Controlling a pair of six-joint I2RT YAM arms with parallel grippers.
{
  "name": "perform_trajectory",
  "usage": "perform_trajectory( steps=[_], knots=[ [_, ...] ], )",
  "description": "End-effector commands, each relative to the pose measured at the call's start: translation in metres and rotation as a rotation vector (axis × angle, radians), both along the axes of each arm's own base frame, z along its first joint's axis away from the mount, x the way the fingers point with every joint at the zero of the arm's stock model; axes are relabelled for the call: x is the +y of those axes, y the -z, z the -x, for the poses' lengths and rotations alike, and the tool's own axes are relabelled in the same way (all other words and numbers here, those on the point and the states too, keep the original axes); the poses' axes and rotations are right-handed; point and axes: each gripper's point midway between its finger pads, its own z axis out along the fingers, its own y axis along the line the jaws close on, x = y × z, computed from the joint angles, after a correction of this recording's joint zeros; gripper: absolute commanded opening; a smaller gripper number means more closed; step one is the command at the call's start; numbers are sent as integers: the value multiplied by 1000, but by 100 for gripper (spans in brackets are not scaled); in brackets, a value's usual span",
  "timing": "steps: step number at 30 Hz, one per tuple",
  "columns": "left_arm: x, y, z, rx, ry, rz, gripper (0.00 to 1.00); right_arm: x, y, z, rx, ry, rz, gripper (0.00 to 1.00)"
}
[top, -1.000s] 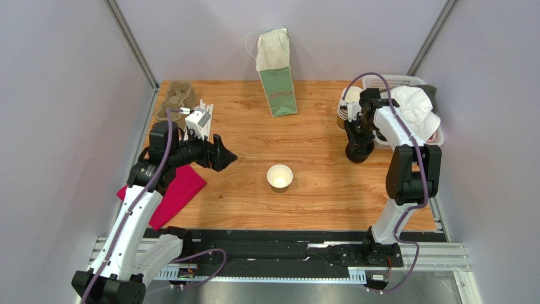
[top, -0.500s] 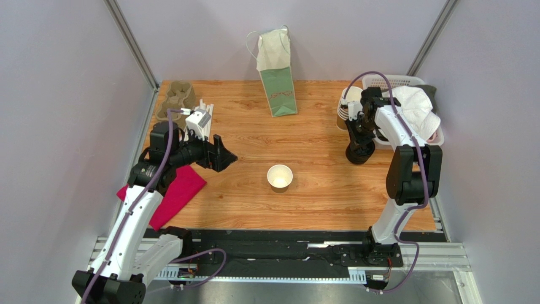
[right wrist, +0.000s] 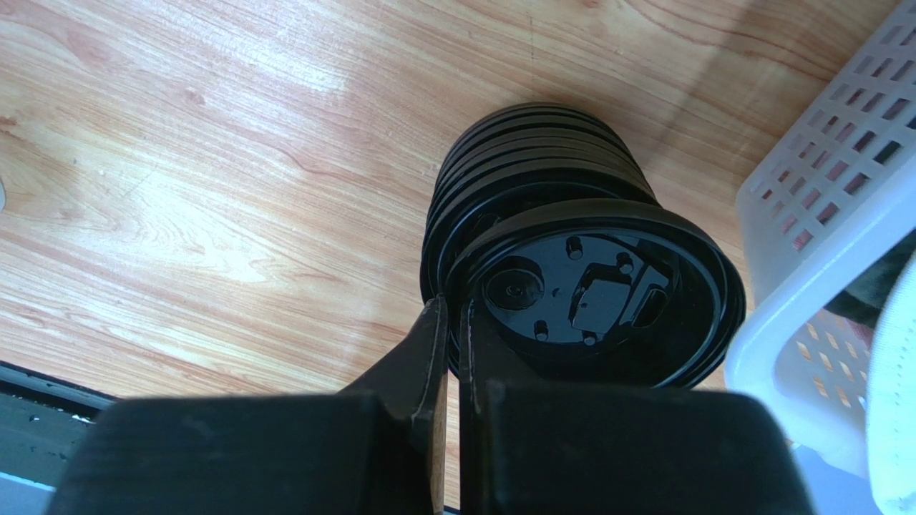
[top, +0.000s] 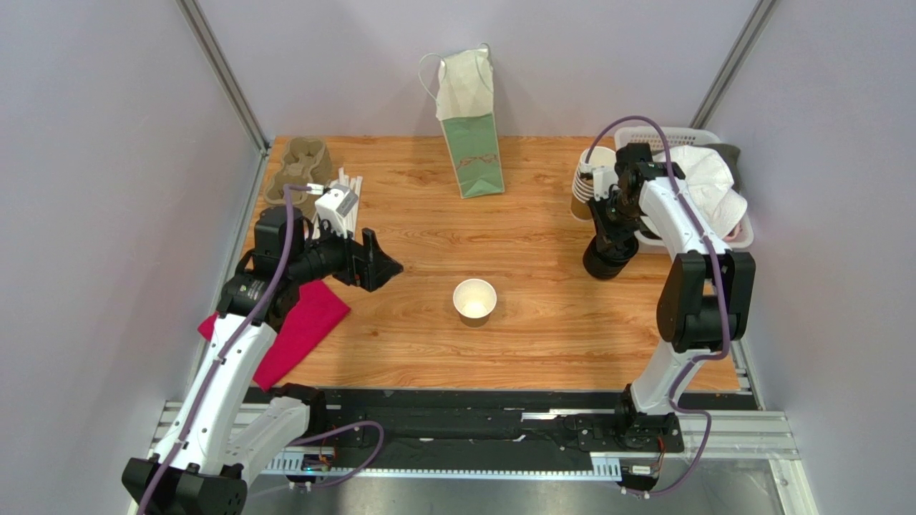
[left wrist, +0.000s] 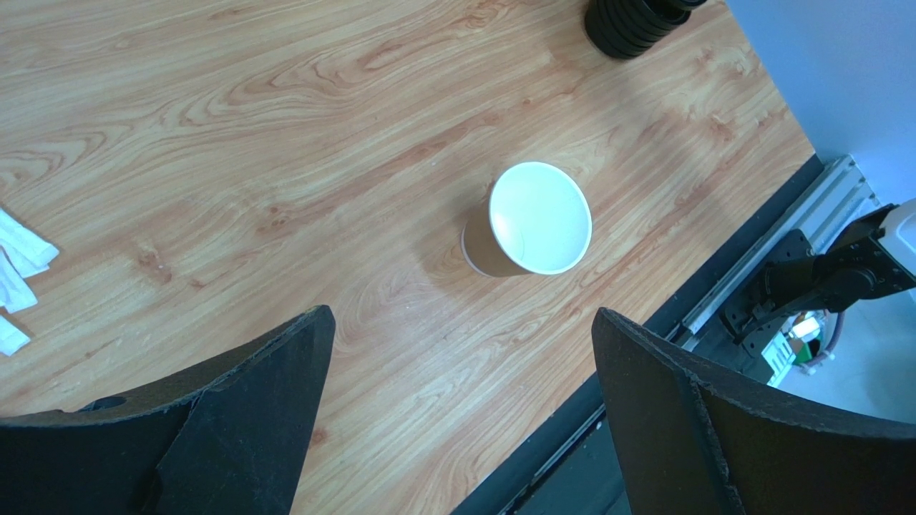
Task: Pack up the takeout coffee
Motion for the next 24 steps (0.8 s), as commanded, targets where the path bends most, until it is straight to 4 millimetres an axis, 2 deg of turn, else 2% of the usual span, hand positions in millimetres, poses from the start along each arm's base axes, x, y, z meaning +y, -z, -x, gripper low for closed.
perform_trajectory(
  steps=[1, 5, 8, 9, 10, 12, 15, 17, 18, 23, 24],
  knots=[
    [-3, -7, -1, -49, 28, 6, 99, -6, -28, -8, -88, -10, 34, 0],
    [-4, -7, -1, -50, 31, 7, 99, -8, -34, -8, -106, -16, 45, 0],
    [-5, -9, -1, -62, 39, 11, 99, 3, -48, -3, -112, -31, -1, 0],
    [-6, -10, 1, -70, 47, 13, 99, 8, -60, -4, -134, -36, -22, 0],
    [-6, -12, 1, -85, 54, 12, 99, 14, -66, 4, -117, -37, -51, 0],
    [-8, -17, 5, -115, 79, 16, 99, 35, -95, 10, -154, -71, -147, 0],
    [-9, -30, 10, -199, 121, 12, 99, 66, -127, 34, -149, -130, -301, 0],
    [-10, -39, 14, -297, 180, -18, 99, 86, -141, 52, -125, -174, -416, 0],
    [-14, -47, 23, -347, 238, -15, 99, 93, -151, 61, -137, -195, -447, 0],
    [-24, -67, 41, -562, 425, -71, 99, 129, -179, 100, -89, -283, -662, 0],
    [-28, -73, 44, -662, 488, -111, 99, 137, -183, 109, -73, -318, -694, 0]
  ],
)
